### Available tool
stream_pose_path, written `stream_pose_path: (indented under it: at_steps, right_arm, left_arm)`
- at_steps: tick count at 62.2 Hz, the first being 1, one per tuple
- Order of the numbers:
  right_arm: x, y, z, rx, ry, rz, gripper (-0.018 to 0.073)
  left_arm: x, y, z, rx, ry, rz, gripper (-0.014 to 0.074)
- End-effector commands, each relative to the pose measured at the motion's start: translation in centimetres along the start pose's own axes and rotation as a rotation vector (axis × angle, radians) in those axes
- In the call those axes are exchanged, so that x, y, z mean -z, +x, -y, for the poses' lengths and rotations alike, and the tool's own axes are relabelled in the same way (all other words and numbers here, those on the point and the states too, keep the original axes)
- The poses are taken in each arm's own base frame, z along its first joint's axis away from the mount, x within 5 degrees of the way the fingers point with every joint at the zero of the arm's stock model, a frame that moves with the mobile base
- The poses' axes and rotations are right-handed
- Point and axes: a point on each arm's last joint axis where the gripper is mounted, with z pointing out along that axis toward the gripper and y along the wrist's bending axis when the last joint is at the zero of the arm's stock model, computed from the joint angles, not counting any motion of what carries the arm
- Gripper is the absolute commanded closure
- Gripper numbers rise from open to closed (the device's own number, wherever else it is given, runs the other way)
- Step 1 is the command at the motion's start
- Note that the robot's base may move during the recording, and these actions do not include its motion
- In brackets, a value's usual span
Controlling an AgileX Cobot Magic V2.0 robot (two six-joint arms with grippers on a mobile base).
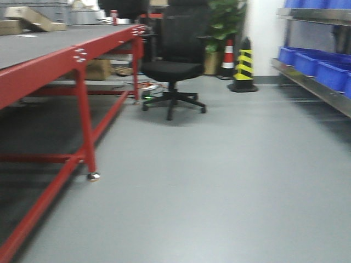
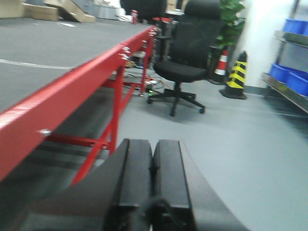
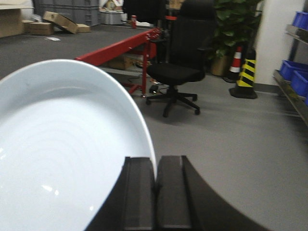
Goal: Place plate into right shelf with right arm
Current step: 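Drive the base toward the metal shelf with blue bins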
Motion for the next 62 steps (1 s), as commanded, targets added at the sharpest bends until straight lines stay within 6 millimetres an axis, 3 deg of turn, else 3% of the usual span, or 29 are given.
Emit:
stream_pose_path:
  at_steps: [1, 62]
  right_arm:
    - [0.28, -1.64, -0.13, 0.018, -0.014, 0.11, 0.0505]
    - [0.28, -1.64, -0.13, 0.018, -0.014, 0.11, 0.0505]
  left_arm:
    - [0.09, -0.56, 0.07, 0.006, 0.011, 0.091, 0.0643]
    - [0.09, -0.56, 0.07, 0.006, 0.011, 0.091, 0.0643]
